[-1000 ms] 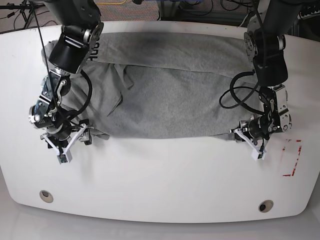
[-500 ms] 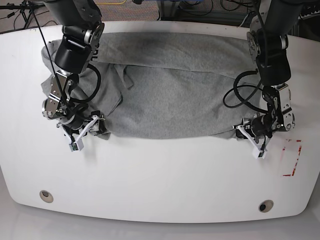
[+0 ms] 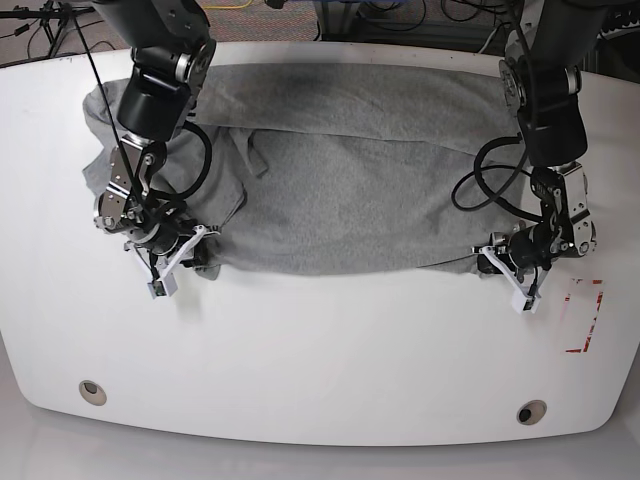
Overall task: Fold the T-shirt properly
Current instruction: 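Pull the grasped edge corners with both grippers, straightening the shirt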
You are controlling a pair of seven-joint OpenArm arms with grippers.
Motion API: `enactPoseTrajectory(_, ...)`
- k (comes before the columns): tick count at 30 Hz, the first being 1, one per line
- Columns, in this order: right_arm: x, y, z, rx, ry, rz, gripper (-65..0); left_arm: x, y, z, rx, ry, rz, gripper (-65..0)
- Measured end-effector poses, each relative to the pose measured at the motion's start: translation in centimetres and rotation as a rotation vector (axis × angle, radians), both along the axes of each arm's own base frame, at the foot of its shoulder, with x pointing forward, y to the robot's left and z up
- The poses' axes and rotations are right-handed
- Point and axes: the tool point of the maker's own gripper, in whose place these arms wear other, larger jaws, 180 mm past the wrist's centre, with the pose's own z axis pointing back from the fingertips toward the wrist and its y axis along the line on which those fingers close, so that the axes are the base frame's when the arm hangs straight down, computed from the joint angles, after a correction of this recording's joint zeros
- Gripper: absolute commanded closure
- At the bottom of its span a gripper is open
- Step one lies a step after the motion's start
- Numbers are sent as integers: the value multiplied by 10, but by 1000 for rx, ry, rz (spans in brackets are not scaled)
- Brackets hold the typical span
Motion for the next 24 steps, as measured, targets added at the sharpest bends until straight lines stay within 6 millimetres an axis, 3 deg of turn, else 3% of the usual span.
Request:
enactPoseTrajectory(7,2,-3,5,-16,-9,1,0,0,0,0,2,0,-3,-17)
enactPoseTrajectory(13,4,-12,33,-89,-63,3,0,-2,0,7,47,-7,-51,-17)
enactPoseTrajectory(19,3,-24,65,-176,-104,0,0,-3,4,40,137,-91,-92,-17)
enactPoseTrajectory(24,-6,-22,73,-234,-107,28,-2,1,3,72,188,-182,-110,-17)
